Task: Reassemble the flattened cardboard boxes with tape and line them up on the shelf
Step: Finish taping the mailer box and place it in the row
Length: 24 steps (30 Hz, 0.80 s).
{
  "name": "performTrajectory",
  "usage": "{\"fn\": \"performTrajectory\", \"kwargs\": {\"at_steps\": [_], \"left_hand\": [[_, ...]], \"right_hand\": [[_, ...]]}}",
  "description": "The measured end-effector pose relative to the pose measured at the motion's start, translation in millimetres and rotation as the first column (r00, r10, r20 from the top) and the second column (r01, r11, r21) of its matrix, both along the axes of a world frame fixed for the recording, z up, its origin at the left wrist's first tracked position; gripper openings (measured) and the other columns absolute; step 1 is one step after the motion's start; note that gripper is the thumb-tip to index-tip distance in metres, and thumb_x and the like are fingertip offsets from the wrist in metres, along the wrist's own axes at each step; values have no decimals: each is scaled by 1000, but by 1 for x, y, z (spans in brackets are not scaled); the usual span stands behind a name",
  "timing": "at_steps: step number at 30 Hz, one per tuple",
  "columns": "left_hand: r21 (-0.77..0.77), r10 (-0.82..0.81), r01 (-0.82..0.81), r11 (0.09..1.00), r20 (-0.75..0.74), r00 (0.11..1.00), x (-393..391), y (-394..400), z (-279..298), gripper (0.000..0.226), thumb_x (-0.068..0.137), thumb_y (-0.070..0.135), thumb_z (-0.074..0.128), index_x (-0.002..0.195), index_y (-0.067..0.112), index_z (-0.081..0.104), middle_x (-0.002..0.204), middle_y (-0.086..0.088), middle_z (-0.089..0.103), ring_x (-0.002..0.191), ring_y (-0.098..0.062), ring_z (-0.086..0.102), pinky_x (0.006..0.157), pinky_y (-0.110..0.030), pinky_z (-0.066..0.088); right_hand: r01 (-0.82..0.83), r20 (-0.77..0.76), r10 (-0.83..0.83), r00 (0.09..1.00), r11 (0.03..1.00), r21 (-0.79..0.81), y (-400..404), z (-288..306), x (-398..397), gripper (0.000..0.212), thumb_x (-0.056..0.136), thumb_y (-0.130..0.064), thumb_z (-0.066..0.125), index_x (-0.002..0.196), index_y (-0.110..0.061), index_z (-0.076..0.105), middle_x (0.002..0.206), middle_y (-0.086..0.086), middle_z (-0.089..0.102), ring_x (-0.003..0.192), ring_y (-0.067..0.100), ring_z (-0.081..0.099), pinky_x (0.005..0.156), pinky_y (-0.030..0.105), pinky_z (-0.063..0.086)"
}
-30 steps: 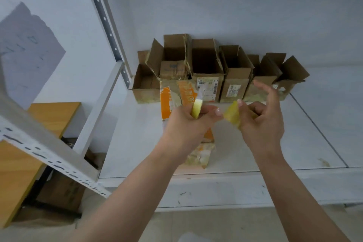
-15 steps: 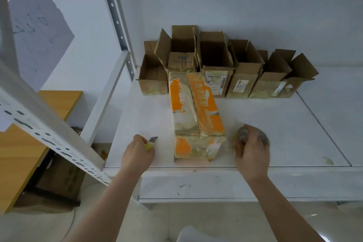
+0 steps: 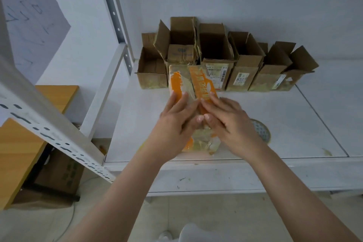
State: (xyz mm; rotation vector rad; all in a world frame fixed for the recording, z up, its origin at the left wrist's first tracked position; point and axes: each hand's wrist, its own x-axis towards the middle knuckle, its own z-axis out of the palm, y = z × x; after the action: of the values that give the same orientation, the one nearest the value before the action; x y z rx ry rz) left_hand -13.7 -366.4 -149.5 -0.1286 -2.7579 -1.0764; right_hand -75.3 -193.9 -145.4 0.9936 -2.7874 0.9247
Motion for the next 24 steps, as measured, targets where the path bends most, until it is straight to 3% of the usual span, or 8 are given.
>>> {"fn": "performTrajectory", "kwargs": {"at_steps": [3,8,13,17,19,21,24], "left_hand": [[-72,-64,75,995,151,986,1,-6,-3,75,84,65,30,153,38,17,164,4,-8,147,-12,-23,120,-35,1],[-101,-128,149,984,189,974,1,-15,-2,78,83,55,44,151,42,8,161,8,-18,145,-9,-27,121,-33,4],[-115,-133,148,982,129,983,2,-15,-8,74,93,35,54,147,40,4,158,9,-19,146,-15,-27,117,-27,0],[-63,-139,145,987,97,986,2,-11,-10,76,94,26,60,151,34,10,160,8,-16,146,-14,-25,119,-29,2],[32,-174,172,985,123,977,3,-17,-10,83,89,28,67,153,31,15,162,10,-11,147,-7,-21,123,-35,8],[242,-217,193,951,78,973,6,-25,-9,80,86,43,65,153,28,24,164,9,2,148,0,-10,123,-39,16],[401,-77,107,910,-88,993,4,-26,-16,66,95,59,33,147,18,41,161,2,22,150,-7,9,122,-32,18]], "right_hand": [[-22,3,22,1000,995,99,3,-4,1,71,87,-66,19,149,-33,31,161,-7,19,142,20,31,110,48,32],[-121,-32,130,991,974,193,10,-3,-6,91,77,-82,18,151,-30,25,162,-3,13,135,26,44,106,47,38],[-84,-41,96,995,971,225,8,-8,0,90,75,-74,28,153,-30,17,163,-5,4,122,34,51,101,43,41],[-118,25,115,993,980,158,10,-10,4,81,83,-61,40,153,-29,13,164,-4,-1,134,30,43,100,46,45],[-117,44,112,993,986,119,10,-10,5,80,84,-56,44,153,-29,13,163,-4,-1,139,26,38,101,44,45],[-115,54,110,992,988,99,10,-9,5,79,85,-53,48,152,-30,13,163,-6,-1,141,23,36,103,43,44],[-108,55,103,993,990,94,7,-10,4,77,88,-47,56,152,-33,16,163,-9,-1,141,21,36,103,41,44]]}}
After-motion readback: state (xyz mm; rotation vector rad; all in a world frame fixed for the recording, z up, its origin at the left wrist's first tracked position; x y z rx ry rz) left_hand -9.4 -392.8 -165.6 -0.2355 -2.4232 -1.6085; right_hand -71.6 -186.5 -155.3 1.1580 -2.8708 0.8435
